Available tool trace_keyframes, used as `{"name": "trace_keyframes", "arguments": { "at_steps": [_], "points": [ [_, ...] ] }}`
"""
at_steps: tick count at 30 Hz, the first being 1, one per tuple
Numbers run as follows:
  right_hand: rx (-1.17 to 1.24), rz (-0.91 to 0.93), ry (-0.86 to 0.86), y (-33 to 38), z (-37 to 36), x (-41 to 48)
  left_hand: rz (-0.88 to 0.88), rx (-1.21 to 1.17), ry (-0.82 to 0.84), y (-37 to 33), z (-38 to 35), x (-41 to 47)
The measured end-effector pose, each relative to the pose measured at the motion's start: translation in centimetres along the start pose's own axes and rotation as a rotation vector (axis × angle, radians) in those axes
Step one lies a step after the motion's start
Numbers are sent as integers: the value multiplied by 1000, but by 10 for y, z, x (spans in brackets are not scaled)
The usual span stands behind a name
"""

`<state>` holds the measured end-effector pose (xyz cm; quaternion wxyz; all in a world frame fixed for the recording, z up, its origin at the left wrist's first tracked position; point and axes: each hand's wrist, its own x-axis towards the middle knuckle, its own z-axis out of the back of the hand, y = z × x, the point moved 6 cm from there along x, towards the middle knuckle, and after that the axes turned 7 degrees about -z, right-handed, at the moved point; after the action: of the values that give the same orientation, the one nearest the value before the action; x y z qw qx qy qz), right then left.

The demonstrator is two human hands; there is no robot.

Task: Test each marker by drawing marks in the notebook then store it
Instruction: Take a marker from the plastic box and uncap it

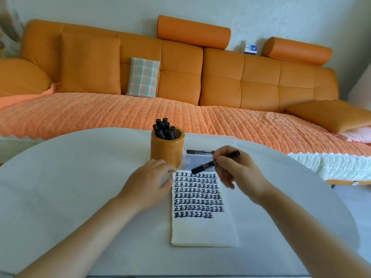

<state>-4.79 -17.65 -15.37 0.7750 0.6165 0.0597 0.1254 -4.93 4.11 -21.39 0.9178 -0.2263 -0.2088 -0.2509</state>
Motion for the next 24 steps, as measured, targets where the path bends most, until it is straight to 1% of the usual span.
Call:
{"name": "trace_keyframes", "arguments": {
  "at_steps": [4,7,9,13,14,16,18,20,21,24],
  "points": [
    [205,-150,60,-30,2,-13,-27,-97,-38,-21,1,-2],
    [265,-200,144,-45,2,-19,-55,-149,-30,-38,-1,-3],
    [281,-218,183,-50,1,-20,-83,-128,-15,-48,-3,-1],
    [303,-265,176,-60,3,-20,-114,-57,-50,-56,-5,7],
    [253,-256,171,-60,4,-20,-123,-39,-59,-57,-5,8],
    [52,-211,128,-57,9,-18,-155,-2,-49,-61,-6,11],
    [-232,-141,33,-53,18,-17,-196,36,-42,-65,-7,12],
    [-520,-54,-25,-48,21,-18,-221,57,-40,-70,-8,12],
    [-609,-4,-29,-46,19,-19,-234,62,-38,-73,-9,12],
    [-726,178,29,-41,0,-23,-277,74,-22,-80,-16,13]
  ]
}}
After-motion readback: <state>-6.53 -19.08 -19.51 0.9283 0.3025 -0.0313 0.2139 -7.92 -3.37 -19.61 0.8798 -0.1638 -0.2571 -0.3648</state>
